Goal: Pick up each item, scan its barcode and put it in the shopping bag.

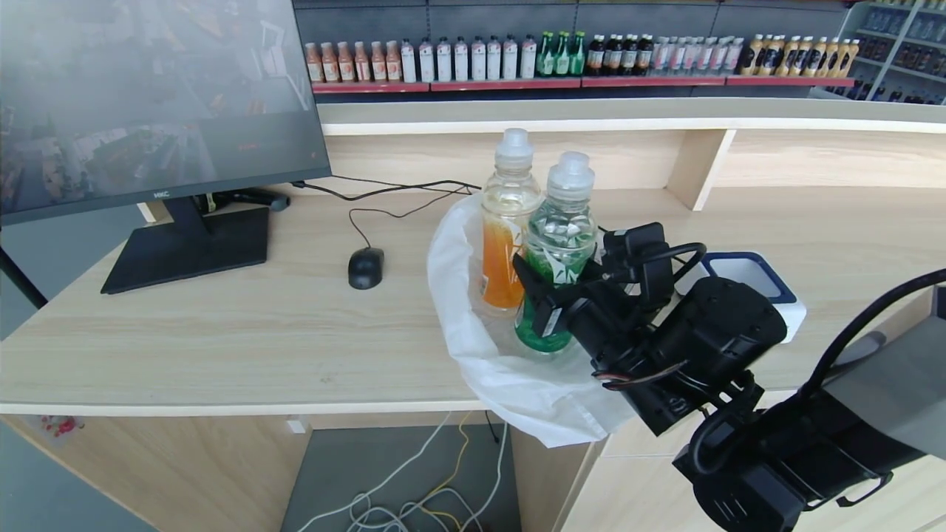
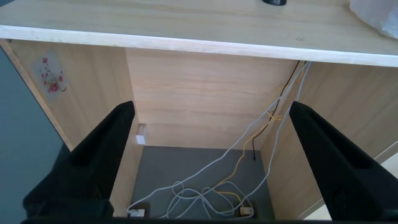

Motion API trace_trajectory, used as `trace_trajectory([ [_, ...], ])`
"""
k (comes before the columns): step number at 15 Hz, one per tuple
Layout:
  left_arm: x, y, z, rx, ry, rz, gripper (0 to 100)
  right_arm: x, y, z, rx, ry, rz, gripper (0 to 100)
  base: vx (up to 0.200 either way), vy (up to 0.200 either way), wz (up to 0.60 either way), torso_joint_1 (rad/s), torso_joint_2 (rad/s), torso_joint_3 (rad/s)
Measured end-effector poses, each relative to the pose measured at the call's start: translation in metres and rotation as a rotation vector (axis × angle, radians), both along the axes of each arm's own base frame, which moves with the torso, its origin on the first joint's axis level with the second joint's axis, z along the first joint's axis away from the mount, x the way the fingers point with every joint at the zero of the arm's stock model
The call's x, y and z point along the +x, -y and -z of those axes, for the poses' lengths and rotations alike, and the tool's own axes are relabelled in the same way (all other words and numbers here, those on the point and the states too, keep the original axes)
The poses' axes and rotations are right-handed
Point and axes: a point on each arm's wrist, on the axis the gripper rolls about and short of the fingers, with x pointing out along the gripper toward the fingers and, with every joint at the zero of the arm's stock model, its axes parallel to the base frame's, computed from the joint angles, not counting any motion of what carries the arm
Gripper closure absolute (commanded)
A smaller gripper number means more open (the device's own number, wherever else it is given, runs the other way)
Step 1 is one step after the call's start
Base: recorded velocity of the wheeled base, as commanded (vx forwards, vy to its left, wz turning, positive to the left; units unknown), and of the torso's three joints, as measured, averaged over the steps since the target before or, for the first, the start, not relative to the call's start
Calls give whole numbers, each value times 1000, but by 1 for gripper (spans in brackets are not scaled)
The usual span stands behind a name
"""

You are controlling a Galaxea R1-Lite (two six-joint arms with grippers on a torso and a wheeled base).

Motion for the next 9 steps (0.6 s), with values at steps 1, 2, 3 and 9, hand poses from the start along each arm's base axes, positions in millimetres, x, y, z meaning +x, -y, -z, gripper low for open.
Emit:
trace_trajectory([
  [1,0,0,0,0,0,0,0,0,0,1,-1,-2,-1,100,0,0,0,0,0,0],
  [2,0,0,0,0,0,0,0,0,0,1,-1,-4,-1,100,0,0,0,0,0,0],
  [3,0,0,0,0,0,0,0,0,0,1,2,-7,-2,100,0,0,0,0,0,0],
  [9,0,0,0,0,0,0,0,-1,1,7,-6,-29,-5,0,0,0,0,0,0,0],
])
